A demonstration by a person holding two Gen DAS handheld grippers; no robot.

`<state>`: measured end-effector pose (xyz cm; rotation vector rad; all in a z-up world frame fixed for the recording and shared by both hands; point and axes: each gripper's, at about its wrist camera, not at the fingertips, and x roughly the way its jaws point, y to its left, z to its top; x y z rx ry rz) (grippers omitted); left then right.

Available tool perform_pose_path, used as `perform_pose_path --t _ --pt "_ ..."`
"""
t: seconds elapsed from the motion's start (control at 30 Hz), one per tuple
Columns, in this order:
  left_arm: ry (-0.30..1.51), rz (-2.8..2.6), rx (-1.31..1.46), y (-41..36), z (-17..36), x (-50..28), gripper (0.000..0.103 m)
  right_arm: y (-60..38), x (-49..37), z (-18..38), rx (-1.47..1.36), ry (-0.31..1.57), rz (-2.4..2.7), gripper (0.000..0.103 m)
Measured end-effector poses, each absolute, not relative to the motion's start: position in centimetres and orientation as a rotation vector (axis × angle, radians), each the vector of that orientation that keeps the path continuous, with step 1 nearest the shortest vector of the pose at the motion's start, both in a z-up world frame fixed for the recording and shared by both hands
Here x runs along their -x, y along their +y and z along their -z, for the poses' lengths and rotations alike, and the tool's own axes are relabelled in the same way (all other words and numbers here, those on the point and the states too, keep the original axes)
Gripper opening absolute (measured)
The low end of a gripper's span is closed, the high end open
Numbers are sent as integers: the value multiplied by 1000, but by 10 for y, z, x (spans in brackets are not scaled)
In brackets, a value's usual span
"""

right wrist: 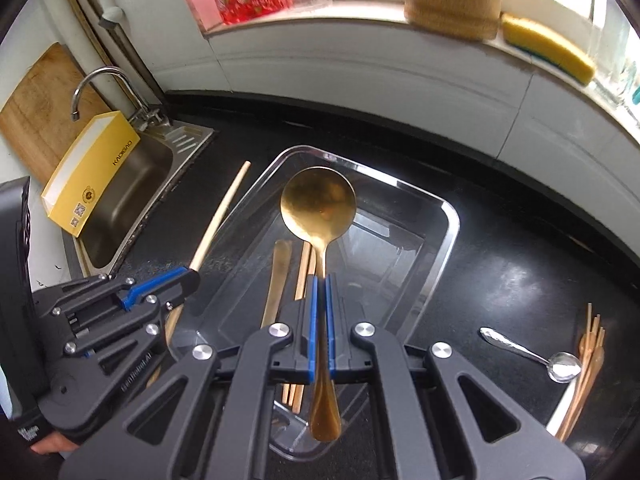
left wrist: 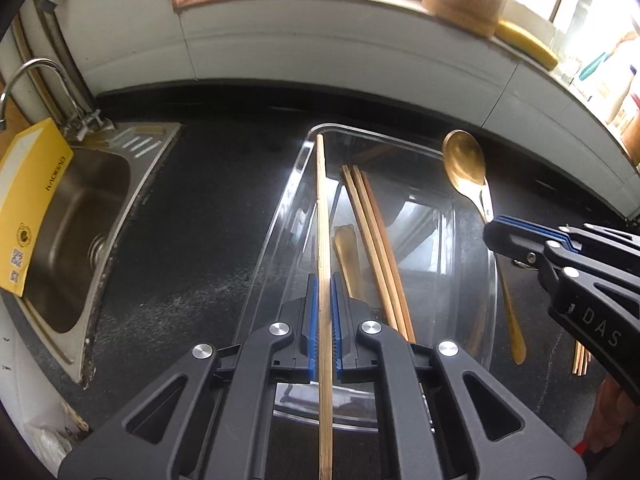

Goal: Organize utensils
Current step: 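Carry the chopstick and gold spoon over the clear tray with both tools, then open both tools to drop the chopstick and gold spoon into the tray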

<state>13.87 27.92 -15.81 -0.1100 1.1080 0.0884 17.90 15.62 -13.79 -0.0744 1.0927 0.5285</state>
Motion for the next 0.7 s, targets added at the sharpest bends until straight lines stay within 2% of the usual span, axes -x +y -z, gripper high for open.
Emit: perform_pose_path --t 0.7 --pt "1199 -51 159 278 206 -188 5 162 -251 190 -57 1273 -555 5"
